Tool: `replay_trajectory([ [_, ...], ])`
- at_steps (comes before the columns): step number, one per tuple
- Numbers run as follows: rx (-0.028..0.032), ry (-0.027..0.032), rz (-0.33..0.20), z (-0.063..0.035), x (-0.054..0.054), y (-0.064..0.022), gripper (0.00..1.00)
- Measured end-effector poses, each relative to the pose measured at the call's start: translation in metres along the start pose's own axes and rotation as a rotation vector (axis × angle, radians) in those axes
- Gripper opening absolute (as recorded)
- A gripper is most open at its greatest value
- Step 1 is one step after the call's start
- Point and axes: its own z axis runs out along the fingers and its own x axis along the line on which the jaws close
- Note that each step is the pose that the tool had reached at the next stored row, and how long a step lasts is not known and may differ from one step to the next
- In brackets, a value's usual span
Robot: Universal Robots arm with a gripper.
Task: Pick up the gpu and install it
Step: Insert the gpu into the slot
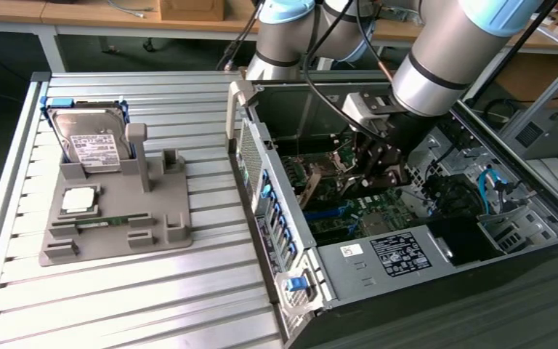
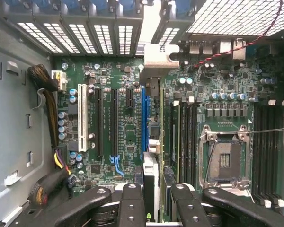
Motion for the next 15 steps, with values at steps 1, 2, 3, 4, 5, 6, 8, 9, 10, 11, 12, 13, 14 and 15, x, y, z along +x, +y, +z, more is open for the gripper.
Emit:
replay_trajectory([
  [1,0.0,0.0,0.0,0.0003,0.0,0.0,0.27],
  [2,0.0,0.0,0.0,0.0006,0.0001,0.0,0.27],
  [3,0.0,0.0,0.0,0.0009,0.0001,0.0,0.27],
  [4,0.0,-0.0001,0.0,0.0011,0.0001,0.0,0.27],
  [5,0.0,-0.0001,0.0,0.0016,0.0001,-0.0001,0.27],
  [6,0.0,-0.0001,0.0,0.0018,0.0001,-0.0001,0.27],
  [8,0.0,-0.0001,0.0,0.0024,0.0002,-0.0001,0.27],
  [9,0.0,-0.0001,0.0,0.003,0.0002,-0.0001,0.27],
  [10,0.0,-0.0001,0.0,0.0032,0.0003,-0.0001,0.27],
  [11,0.0,-0.0001,0.0,0.0033,0.0003,-0.0001,0.27],
  [12,0.0,-0.0002,0.0,0.0035,0.0003,-0.0001,0.27],
  [13,0.0,-0.0002,0.0,0.0039,0.0003,-0.0001,0.27],
  [14,0.0,-0.0001,0.0,0.0041,0.0003,-0.0001,0.27],
  [15,0.0,-0.0001,0.0,0.0043,0.0003,-0.0002,0.27],
])
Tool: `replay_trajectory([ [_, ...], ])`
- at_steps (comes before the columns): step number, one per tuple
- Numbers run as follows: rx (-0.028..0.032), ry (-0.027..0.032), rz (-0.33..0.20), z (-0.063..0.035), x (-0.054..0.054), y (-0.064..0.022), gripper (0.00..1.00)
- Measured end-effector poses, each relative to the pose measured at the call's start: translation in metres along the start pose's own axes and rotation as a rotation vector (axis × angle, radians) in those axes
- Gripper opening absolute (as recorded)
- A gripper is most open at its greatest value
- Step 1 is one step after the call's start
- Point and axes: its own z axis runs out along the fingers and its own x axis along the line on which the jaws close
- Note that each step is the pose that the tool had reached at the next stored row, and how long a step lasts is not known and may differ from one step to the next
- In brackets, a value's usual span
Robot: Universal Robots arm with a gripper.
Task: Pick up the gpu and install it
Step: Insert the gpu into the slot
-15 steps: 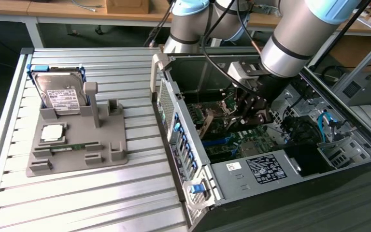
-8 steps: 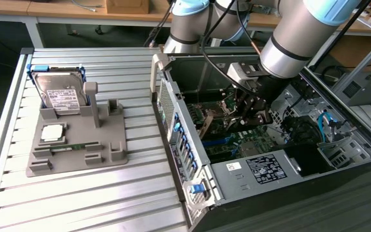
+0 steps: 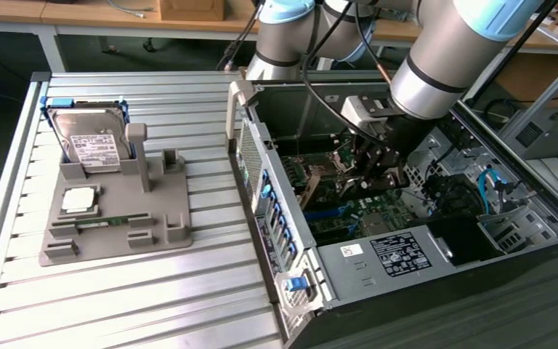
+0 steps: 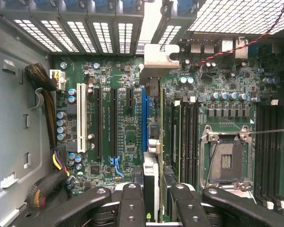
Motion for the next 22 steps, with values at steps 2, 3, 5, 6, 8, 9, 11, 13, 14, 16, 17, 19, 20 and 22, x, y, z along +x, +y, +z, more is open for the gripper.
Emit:
replay_trajectory([
  [2,0.0,-0.0001,0.0,0.0005,0.0,0.0,0.27],
  [3,0.0,0.0,0.0,0.0007,0.0001,0.0,0.27],
  [5,0.0,0.0,0.0,0.0011,0.0001,0.0,0.27],
  [6,0.0,0.0,0.0,0.0014,0.0001,0.0,0.27],
  [8,0.0,0.0,0.0,0.0017,0.0002,0.0,0.27],
  [9,-0.0001,0.0001,0.0,0.0018,0.0002,0.0,0.27],
  [11,0.0,0.0,0.0,0.0021,0.0002,-0.0001,0.27],
  [13,0.0,-0.0001,0.0,0.0026,0.0003,0.0001,0.27],
  [14,0.0001,-0.0003,0.0,0.003,0.0003,0.0004,0.27],
  [16,0.0,-0.0001,0.0,0.0036,0.0004,0.0008,0.27],
  [17,0.0,-0.0001,0.0,0.004,0.0004,0.001,0.27],
  [19,0.0,0.0,0.0,0.0046,0.0004,0.0017,0.27],
  [20,0.0,-0.0001,0.0,0.0051,0.0005,0.0023,0.27],
  [22,0.0,0.0002,0.0,0.0055,0.0005,0.0034,0.27],
])
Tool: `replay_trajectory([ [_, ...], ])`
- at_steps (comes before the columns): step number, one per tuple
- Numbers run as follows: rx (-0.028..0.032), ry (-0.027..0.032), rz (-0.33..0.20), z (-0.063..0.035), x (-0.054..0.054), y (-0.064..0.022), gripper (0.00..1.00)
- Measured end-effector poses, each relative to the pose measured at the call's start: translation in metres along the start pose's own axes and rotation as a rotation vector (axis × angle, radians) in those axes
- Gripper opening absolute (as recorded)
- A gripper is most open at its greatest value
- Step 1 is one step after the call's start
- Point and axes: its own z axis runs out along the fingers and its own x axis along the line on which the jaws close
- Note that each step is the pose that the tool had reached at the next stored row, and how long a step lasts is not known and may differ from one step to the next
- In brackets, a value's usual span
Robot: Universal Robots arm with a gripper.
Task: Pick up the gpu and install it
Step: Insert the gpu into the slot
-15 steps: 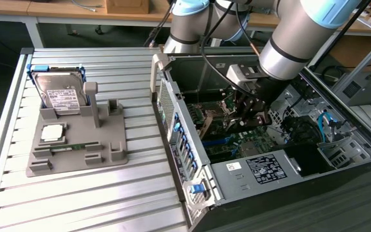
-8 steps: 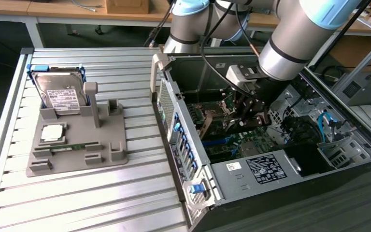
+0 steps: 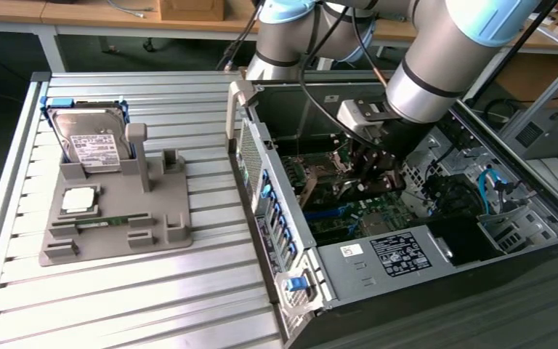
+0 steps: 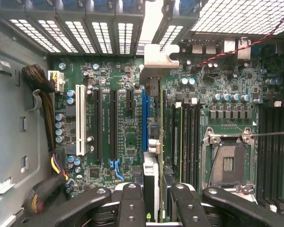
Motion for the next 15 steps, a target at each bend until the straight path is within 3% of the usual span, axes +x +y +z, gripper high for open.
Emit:
replay_trajectory([
  [15,0.0006,0.0006,0.008,0.0033,-0.001,0.0131,0.27],
])
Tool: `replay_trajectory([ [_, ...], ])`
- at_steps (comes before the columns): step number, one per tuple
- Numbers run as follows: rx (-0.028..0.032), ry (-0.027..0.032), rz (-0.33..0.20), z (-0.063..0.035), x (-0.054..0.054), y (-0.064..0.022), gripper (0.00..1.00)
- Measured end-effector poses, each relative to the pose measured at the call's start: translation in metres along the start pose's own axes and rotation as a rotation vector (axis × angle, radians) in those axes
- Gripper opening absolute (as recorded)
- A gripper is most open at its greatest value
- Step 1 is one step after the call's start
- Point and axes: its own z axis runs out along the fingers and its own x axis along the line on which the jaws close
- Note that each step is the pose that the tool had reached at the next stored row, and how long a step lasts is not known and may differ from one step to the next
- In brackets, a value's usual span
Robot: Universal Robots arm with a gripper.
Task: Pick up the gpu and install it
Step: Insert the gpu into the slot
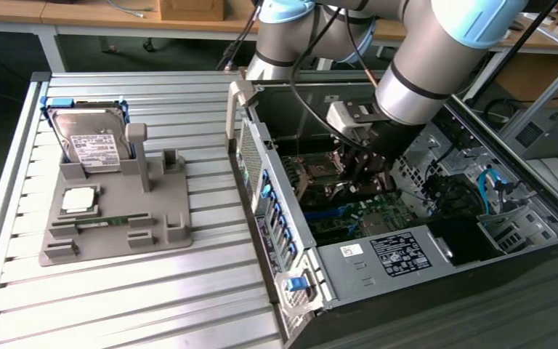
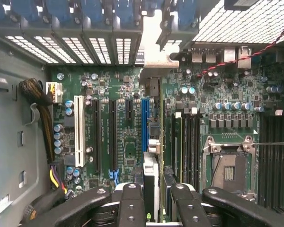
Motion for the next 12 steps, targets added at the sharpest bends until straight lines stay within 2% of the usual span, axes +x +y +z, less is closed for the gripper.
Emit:
replay_trajectory([
  [12,0.0,0.0,0.0,0.0008,0.002,0.0132,0.27],
])
